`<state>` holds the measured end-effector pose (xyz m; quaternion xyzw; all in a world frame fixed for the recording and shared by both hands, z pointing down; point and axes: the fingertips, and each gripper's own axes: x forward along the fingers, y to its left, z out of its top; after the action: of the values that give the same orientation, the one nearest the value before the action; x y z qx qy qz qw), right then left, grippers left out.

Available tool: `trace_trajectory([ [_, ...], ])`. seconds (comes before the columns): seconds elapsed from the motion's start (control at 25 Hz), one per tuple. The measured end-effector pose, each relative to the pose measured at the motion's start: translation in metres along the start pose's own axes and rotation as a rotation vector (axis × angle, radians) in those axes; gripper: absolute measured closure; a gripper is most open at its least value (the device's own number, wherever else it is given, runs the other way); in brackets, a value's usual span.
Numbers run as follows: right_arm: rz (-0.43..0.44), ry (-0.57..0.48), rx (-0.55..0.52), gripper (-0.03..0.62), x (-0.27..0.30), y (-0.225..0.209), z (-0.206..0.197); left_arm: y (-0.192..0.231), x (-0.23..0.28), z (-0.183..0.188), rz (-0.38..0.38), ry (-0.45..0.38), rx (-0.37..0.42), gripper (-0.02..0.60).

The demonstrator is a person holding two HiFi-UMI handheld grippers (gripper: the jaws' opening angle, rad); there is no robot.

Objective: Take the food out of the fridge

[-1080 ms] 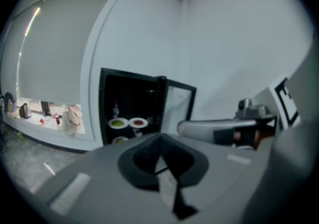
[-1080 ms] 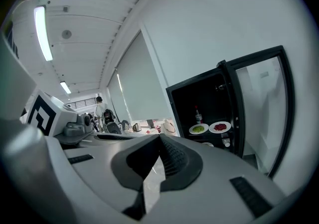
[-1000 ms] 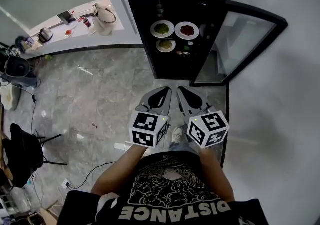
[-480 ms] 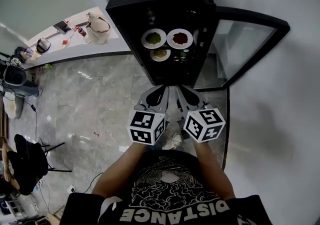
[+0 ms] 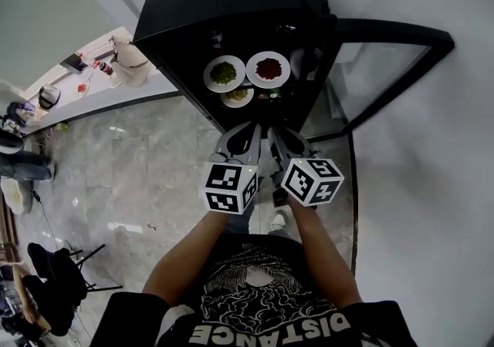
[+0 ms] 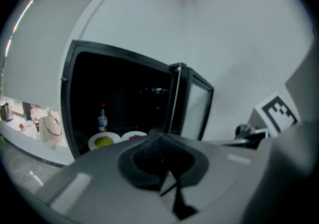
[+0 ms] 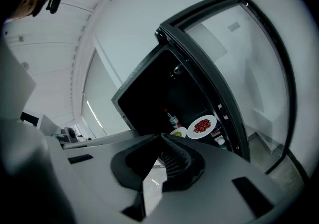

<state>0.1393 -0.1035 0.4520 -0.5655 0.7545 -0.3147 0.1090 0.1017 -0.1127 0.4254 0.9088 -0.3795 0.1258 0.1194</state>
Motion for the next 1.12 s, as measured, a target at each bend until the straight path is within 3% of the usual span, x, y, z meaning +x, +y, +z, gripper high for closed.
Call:
trace_trajectory([
  [0.24, -0.084, -0.071, 0.146, 0.591, 0.057, -0.042, 0.000, 0.041, 0.042, 0.006, -0.055, -0.017, 0.011, 0.581],
  [0.68, -0.219, -0.175, 0.372, 0.589, 0.117, -0.113, -0.020, 0.086, 0.093, -0.004, -0.146, 0.037, 0.031, 0.581],
  [0.76, -0.224, -0.191, 0.414, 0.583, 0.126, -0.123, -0.024, 0.090, 0.100, -0.007, -0.161, 0.046, 0.034, 0.581],
  [0.88, -0.219, -0.204, 0.475, 0.517, 0.138, -0.134, -0.030, 0.093, 0.109, -0.012, -0.180, 0.057, 0.038, 0.581],
  [1.12, -0.206, -0.224, 0.607, 0.496, 0.157, -0.153, -0.042, 0.103, 0.120, -0.022, -0.200, 0.081, 0.034, 0.581],
])
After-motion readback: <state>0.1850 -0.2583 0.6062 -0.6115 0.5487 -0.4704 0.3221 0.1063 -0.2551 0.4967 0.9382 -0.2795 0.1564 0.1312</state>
